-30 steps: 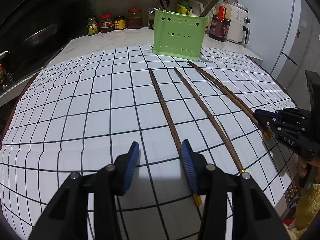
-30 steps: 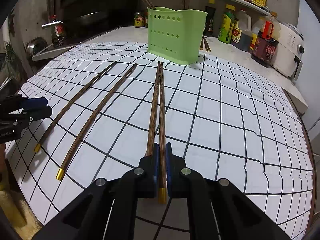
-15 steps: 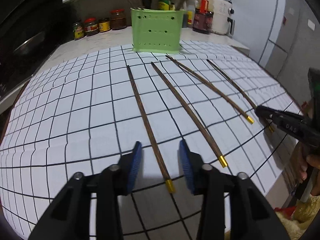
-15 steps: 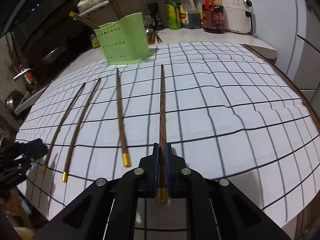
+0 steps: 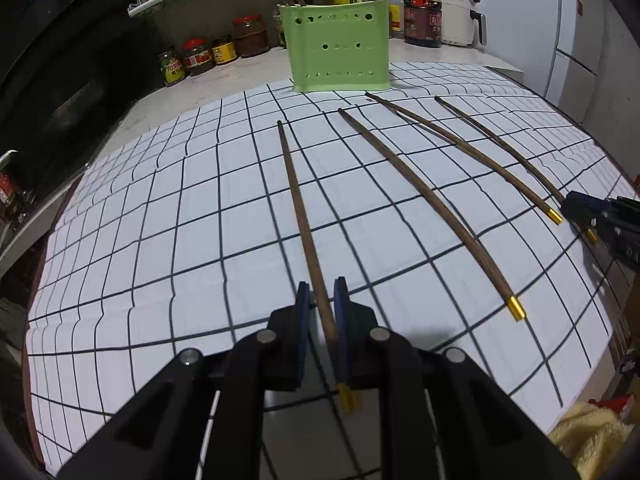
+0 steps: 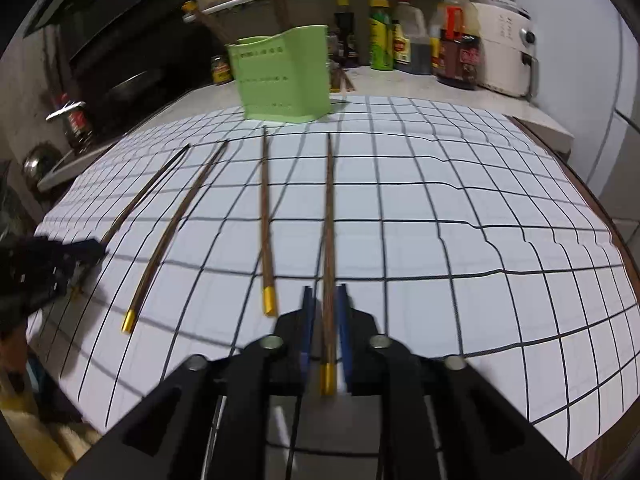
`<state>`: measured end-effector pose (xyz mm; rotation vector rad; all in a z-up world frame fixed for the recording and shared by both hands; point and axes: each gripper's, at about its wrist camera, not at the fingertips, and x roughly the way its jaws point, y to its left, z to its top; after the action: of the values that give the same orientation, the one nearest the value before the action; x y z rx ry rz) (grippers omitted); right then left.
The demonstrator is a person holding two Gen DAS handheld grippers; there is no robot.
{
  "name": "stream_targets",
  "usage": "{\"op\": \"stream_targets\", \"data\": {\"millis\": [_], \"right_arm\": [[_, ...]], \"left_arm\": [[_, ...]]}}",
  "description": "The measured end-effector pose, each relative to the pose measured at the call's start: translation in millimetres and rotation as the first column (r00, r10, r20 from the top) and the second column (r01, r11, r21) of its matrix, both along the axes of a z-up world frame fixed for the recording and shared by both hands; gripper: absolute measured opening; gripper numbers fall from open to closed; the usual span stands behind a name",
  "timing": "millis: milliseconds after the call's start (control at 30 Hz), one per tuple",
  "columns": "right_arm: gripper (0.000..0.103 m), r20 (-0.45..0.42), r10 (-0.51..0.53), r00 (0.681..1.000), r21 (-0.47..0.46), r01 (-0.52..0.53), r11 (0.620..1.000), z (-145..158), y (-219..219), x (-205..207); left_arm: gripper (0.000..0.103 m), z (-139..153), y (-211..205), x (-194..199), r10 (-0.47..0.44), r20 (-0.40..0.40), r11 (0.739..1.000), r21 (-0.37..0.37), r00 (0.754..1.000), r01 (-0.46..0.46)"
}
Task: Organize utensils
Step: 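Close the right tool on a brown chopstick while the left tool grasps another, then lift both held chopsticks upright and carry them over the green holder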
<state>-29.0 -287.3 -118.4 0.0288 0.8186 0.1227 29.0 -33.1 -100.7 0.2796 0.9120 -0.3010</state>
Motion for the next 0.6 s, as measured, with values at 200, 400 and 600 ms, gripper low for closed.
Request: {"op": "stream_targets", "data": {"millis": [200,400,600], "right_arm": [[0.031,0.051,0.01,0.999,-0.029,-0.009,1.0,-3.4,1.7,-20.3],[0.03,0.058,0.0,0.998,-0.02,0.001,1.0,-3.3,0.1,-24.1],[0.03,0.072,-0.004,0.997,-0.011,0.005,1.0,-4.6,-0.6,-28.5]], "left_arm": [[0.016,0.1,13.9,-21.2,-0.024,-0.004,0.996,-0.082,1.0,0.024],[0.016,-0.7,15.8,-37.6,-0.025,0.004,0.991,-0.129,1.0,0.026],[0.016,-0.5,6.8,-40.5,0.003,-0.001,0.996,-0.085,1.0,-0.003]]}}
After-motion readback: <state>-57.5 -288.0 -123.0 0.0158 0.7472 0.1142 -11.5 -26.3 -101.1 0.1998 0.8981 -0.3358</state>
